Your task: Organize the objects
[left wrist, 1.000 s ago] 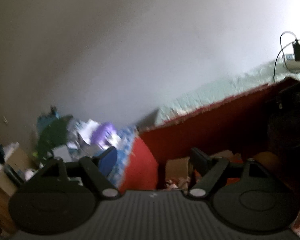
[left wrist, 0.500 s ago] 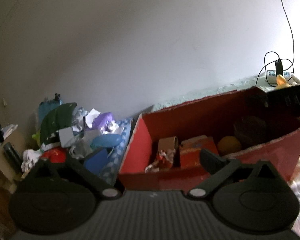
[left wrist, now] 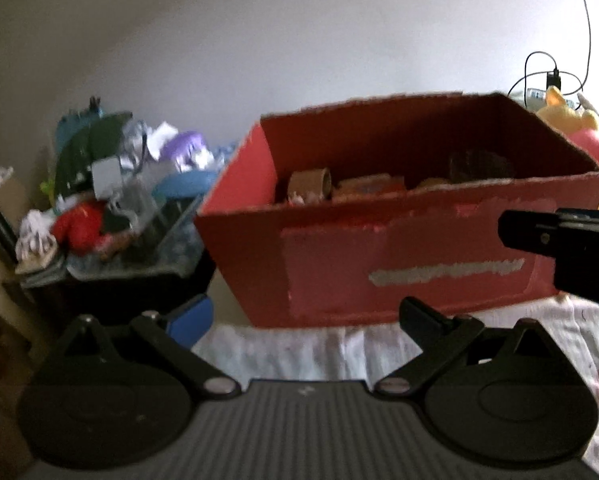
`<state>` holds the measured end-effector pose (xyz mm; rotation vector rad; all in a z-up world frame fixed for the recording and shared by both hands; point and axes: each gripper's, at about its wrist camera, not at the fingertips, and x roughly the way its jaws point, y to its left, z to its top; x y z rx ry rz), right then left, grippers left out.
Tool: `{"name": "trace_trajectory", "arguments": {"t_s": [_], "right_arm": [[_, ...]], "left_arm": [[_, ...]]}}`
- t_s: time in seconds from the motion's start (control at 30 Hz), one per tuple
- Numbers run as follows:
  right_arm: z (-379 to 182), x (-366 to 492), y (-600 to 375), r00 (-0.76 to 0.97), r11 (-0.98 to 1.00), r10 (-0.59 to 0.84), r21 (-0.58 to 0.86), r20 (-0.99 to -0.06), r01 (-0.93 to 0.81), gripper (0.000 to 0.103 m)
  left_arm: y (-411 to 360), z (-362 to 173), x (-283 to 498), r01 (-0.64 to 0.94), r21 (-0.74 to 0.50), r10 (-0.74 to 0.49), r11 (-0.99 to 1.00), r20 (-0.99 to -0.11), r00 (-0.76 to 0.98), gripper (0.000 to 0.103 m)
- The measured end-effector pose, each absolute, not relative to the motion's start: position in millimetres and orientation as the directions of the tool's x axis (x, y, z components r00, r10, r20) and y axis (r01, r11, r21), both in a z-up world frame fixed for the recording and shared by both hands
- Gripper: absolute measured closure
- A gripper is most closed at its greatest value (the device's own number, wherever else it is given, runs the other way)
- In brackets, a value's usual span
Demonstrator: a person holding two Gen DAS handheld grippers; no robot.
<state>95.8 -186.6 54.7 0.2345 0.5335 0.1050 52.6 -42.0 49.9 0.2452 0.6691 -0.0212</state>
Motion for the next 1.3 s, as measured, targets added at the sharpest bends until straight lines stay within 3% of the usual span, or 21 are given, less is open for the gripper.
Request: {"name": "trace_trajectory", "arguments": {"t_s": [0.5,0.9,1.3], "right_arm": [[59.8,86.3,-193.1,0.866,0.960,0.174,0.277,-0.468,-0.043,0.046],[90.2,90.8,-205.4,0.932,0.958,0.152,0.282,-0.328,-0.056,0.042],[86.0,125.2,-214.9,0.930,0.957,0.131,0.290,-0.344,-0.027,0.037]], "left_arm": [[-45.0,56.9,44.2,0.120,0.203,0.031,0.972,-0.613,0.790,0.003],[-47.1,96.8,54.1,0.077,0.214,0.044,0.974,-0.510,0.859,0.003],[-51.3,99.1,93.8,0.075,0.185,0.032,0.980,-0.515,0.857,0.003]]}}
